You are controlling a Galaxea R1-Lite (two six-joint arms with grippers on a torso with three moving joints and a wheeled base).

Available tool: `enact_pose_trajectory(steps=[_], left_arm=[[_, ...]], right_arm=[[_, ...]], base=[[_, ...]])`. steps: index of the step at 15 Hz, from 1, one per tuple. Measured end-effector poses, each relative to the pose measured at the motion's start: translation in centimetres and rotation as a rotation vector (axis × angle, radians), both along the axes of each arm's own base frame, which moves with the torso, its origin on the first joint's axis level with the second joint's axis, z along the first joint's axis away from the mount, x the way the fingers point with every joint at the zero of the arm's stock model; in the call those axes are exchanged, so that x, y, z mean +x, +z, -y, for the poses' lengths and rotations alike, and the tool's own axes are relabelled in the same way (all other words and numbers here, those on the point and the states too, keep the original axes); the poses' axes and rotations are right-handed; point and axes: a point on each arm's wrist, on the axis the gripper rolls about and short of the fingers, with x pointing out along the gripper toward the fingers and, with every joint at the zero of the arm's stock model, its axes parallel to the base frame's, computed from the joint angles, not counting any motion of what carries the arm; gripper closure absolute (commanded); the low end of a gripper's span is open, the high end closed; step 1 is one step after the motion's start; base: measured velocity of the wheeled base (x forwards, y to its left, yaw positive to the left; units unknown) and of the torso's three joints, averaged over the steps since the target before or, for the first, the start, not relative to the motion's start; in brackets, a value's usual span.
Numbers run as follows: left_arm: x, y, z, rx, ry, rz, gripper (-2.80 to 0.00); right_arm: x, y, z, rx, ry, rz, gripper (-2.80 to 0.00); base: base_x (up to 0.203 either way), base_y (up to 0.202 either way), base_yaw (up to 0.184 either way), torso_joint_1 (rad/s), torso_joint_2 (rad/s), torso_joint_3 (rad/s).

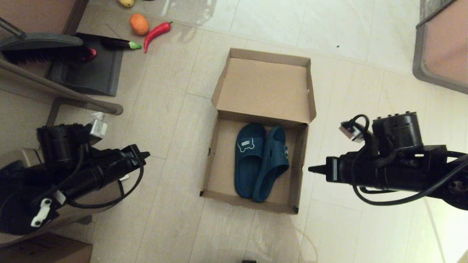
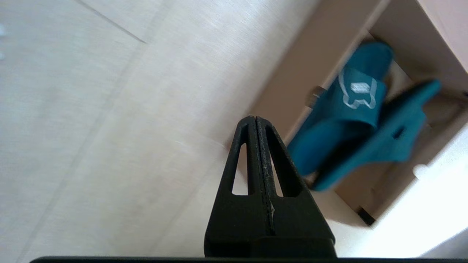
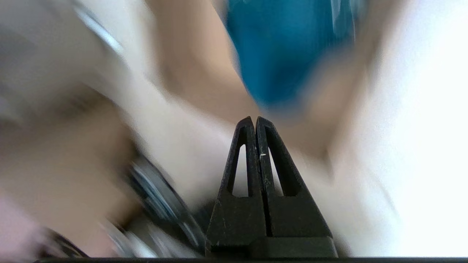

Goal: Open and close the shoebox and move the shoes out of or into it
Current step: Put the shoes out of the shoe box

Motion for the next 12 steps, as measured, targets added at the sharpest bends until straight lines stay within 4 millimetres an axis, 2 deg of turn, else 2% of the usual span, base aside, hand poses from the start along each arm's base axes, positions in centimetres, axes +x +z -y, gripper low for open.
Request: enact_pose_trajectory(steps=[3, 5, 7, 9, 12], left_arm=[[-1.6, -1.2, -1.6, 0.03, 0.047, 0.051, 0.0], [-2.5, -1.5, -2.0, 0.057, 0.076, 0.085, 0.0], [-3.0, -1.1, -2.1, 0.059, 0.086, 0.117, 0.0], [-3.6, -0.7, -2.1, 0.056, 0.087, 0.135, 0.0], [-4.5, -0.7, -2.2, 0.052, 0.089, 0.136, 0.0]], right_arm=[[-0.3, -3.0, -3.6, -0.17, -0.017, -0.098, 0.0], [0.7, -4.8, -6.0, -0.215, -0.034, -0.083, 0.0], [2.5, -5.6, -8.3, -0.203, -0.089, -0.026, 0.0], [4.1, -6.9, -9.7, -0.207, -0.132, -0.019, 0.0], [5.4, -8.7, -10.8, -0.204, -0.17, -0.048, 0.0]], base=[[0.0, 0.0, 0.0, 0.0, 0.0, 0.0], [0.0, 0.0, 0.0, 0.0, 0.0, 0.0], [0.0, 0.0, 0.0, 0.0, 0.0, 0.0], [0.0, 0.0, 0.0, 0.0, 0.0, 0.0], [0.0, 0.0, 0.0, 0.0, 0.0, 0.0]])
